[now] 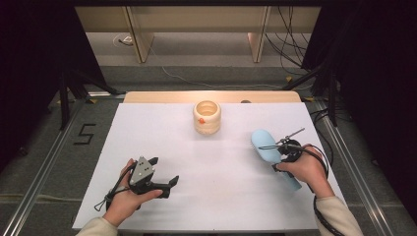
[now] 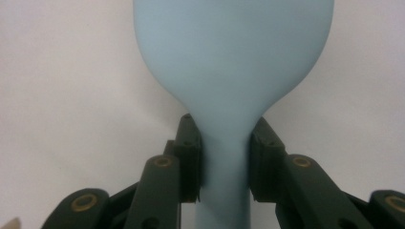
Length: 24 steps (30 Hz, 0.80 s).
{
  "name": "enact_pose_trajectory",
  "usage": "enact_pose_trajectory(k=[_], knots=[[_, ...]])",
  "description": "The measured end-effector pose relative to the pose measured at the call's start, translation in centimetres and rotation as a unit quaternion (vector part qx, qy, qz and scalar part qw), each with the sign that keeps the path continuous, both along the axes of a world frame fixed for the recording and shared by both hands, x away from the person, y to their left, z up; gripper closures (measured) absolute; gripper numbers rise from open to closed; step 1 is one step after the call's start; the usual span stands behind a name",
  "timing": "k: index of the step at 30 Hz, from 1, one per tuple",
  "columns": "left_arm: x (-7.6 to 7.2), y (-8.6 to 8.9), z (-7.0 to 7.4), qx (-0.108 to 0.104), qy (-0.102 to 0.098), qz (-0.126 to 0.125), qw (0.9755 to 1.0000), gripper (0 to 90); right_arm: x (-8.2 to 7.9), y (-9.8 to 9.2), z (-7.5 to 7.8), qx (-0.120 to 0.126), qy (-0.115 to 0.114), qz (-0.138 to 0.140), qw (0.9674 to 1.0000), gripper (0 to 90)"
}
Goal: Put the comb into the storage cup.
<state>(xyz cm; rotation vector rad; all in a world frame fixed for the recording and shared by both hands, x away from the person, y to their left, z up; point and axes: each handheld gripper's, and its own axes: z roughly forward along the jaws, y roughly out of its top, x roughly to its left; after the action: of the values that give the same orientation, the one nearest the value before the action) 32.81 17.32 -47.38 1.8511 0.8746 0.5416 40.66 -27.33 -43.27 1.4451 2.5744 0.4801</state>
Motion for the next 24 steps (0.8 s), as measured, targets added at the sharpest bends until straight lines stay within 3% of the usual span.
enact_pose_trajectory(k=[13,24], knots=[[0.01,0.03,0.02,-0.002,-0.001,0.0,1.0,4.1,-0.1,0.14,0.35,0.018,-0.027,0.0,0.9995,70.5],[0.01,0.0,0.04,-0.004,-0.002,0.002,1.0,4.2,-0.38,0.6,0.87,0.048,-0.058,0.001,0.9972,70.5]])
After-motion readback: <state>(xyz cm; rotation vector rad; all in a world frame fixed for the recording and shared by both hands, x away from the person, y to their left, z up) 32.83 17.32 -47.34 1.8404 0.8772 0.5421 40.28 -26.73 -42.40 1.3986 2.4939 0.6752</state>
